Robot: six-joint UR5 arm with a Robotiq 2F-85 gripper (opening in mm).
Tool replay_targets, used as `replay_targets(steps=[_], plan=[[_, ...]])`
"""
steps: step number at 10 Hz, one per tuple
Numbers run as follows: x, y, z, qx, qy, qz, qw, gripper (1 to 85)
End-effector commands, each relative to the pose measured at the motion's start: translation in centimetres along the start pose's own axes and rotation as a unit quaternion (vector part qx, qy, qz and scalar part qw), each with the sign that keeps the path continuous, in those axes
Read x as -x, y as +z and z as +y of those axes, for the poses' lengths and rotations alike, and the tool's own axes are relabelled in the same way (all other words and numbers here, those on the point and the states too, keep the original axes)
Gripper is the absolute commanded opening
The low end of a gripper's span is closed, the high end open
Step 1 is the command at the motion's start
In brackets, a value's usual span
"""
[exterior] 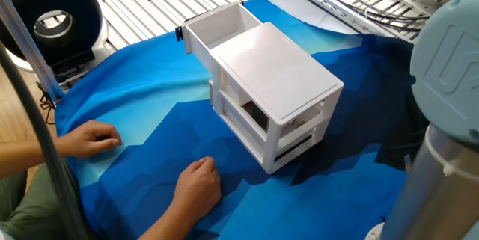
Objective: Take something out of a drawer
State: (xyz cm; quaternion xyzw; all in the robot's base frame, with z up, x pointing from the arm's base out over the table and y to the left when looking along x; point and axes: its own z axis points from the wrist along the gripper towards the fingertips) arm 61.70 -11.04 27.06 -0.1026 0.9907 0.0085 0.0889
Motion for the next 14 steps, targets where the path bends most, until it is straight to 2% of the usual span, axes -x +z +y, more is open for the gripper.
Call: replay_targets(steps=[1, 2, 3, 6, 7, 9, 10, 12, 13, 14], plan=[[-0.9, -0.8, 2.2, 0.024, -0.003, 0.007, 0.9997, 1.0], [-2.2, -2.4, 4.4, 0.013, 0.028, 0.010, 0.9995, 1.0], [-2.9, -3.1, 6.5, 0.004, 0.048, 0.003, 0.9988, 1.0], [-3.4, -2.6, 10.3, -0.015, 0.081, -0.011, 0.9965, 1.0], [-3.5, -2.4, 11.1, -0.017, 0.087, -0.013, 0.9960, 1.0], [-4.2, -2.2, 13.2, -0.006, 0.107, -0.011, 0.9942, 1.0], [-4.2, -2.0, 13.7, -0.008, 0.111, -0.013, 0.9937, 1.0], [-3.9, -1.8, 13.6, -0.012, 0.100, -0.017, 0.9947, 1.0], [-4.5, -1.7, 13.9, -0.007, 0.091, -0.006, 0.9958, 1.0], [-4.5, -1.7, 14.2, -0.003, 0.071, -0.004, 0.9975, 1.0]])
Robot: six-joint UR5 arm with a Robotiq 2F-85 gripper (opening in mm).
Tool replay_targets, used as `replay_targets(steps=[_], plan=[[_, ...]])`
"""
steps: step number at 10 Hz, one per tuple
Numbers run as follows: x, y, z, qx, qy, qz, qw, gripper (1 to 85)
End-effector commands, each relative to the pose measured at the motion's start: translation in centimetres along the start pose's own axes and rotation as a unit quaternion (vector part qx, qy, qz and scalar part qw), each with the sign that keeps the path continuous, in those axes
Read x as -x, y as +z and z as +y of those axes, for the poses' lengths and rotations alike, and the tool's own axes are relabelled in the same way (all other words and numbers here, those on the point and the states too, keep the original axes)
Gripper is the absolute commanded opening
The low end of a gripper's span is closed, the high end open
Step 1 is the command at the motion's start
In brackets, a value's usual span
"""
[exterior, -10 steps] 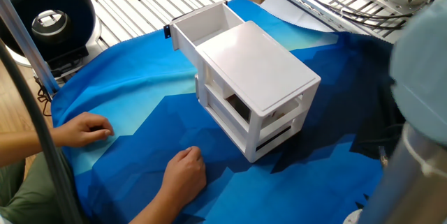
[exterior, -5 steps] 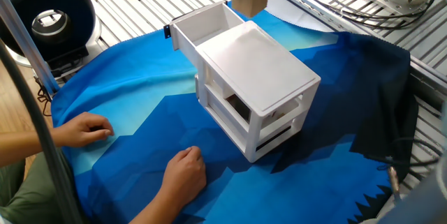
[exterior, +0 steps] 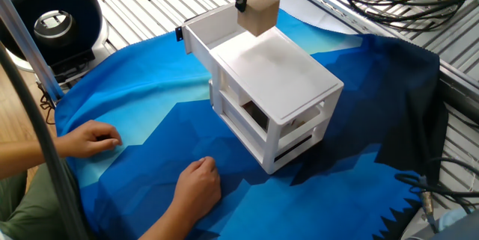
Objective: Take something out of a drawer
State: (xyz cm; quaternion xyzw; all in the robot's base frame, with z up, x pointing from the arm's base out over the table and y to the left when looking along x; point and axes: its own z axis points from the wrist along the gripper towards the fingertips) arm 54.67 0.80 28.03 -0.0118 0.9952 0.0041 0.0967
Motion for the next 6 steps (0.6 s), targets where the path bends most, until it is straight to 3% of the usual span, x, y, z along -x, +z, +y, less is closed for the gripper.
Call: replay_targets(steps=[1, 2, 6], plan=[[-0.3, 0.0, 1.5, 0.019, -0.033, -0.001, 0.9993, 1.0], [-0.3, 0.0, 1.8, 0.025, -0.044, -0.001, 0.9987, 1.0], [-1.7, -1.2, 2.6, 0.009, -0.015, -0.016, 0.9997, 1.0]])
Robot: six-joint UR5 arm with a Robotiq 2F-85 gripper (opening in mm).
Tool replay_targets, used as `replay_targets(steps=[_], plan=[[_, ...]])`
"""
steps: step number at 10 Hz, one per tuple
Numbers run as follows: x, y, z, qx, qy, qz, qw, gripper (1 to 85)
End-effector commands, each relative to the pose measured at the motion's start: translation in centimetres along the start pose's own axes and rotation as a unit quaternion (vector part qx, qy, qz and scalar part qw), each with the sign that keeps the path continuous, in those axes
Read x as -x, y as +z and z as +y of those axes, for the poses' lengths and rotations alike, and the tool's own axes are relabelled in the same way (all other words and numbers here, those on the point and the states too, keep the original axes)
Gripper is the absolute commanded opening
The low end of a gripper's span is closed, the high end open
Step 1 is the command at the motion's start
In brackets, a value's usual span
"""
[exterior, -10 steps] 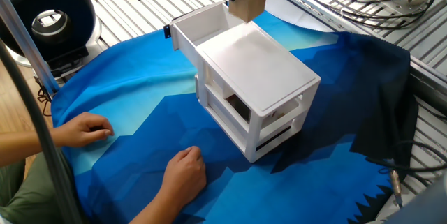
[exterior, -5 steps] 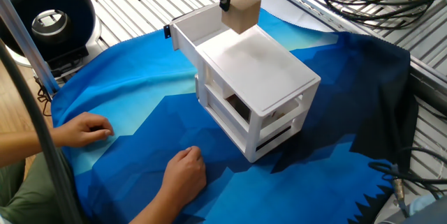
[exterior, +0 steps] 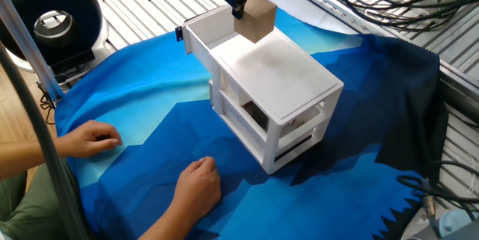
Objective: Take something out of a drawer
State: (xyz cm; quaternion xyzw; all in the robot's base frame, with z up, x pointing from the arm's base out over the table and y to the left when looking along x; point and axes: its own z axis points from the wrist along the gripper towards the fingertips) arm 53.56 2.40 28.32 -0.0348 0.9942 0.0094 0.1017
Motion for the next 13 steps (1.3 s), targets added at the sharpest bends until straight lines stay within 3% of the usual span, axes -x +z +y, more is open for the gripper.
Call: replay_targets(steps=[1, 4, 7, 12, 13], plan=[[-0.9, -0.4, 1.1, 0.004, 0.008, -0.022, 0.9997, 1.0], [-1.4, 1.1, -0.1, 0.008, -0.010, -0.031, 0.9994, 1.0], [-1.7, 2.8, -1.4, -0.008, -0.023, -0.034, 0.9991, 1.0], [-1.7, 4.2, -0.9, -0.005, -0.020, -0.041, 0.9989, 1.0], [-2.4, 4.2, -1.1, -0.008, -0.036, -0.026, 0.9990, 11.0]])
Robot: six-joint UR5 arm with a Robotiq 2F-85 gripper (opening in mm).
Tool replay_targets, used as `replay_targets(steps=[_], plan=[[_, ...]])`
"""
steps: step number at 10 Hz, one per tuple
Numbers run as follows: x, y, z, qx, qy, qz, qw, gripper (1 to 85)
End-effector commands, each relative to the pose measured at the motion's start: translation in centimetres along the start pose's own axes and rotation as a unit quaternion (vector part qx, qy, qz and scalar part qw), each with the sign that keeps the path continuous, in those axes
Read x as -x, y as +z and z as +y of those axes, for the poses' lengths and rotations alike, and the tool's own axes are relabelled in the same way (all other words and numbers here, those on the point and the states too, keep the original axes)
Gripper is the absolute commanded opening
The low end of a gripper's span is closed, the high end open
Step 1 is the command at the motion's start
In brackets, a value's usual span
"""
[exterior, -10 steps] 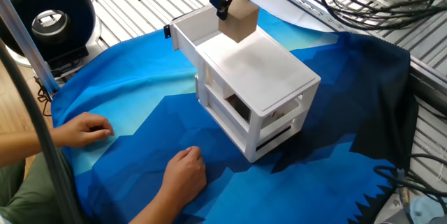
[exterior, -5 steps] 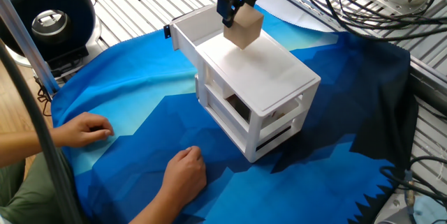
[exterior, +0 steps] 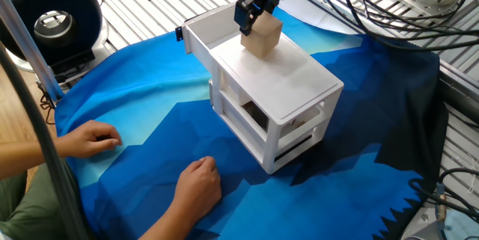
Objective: Take something out of a drawer
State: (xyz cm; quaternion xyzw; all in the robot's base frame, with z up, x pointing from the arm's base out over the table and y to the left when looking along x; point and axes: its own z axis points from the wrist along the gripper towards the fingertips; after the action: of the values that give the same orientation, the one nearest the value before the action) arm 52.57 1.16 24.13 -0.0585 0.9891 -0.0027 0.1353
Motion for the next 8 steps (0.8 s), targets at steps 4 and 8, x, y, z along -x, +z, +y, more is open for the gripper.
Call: replay_targets(steps=[4, 8], plan=[[-1.0, 0.2, 1.1, 0.019, -0.062, 0.013, 0.9978, 52.3], [-1.4, -0.9, 1.5, 0.032, -0.108, 0.026, 0.9933, 85.0]])
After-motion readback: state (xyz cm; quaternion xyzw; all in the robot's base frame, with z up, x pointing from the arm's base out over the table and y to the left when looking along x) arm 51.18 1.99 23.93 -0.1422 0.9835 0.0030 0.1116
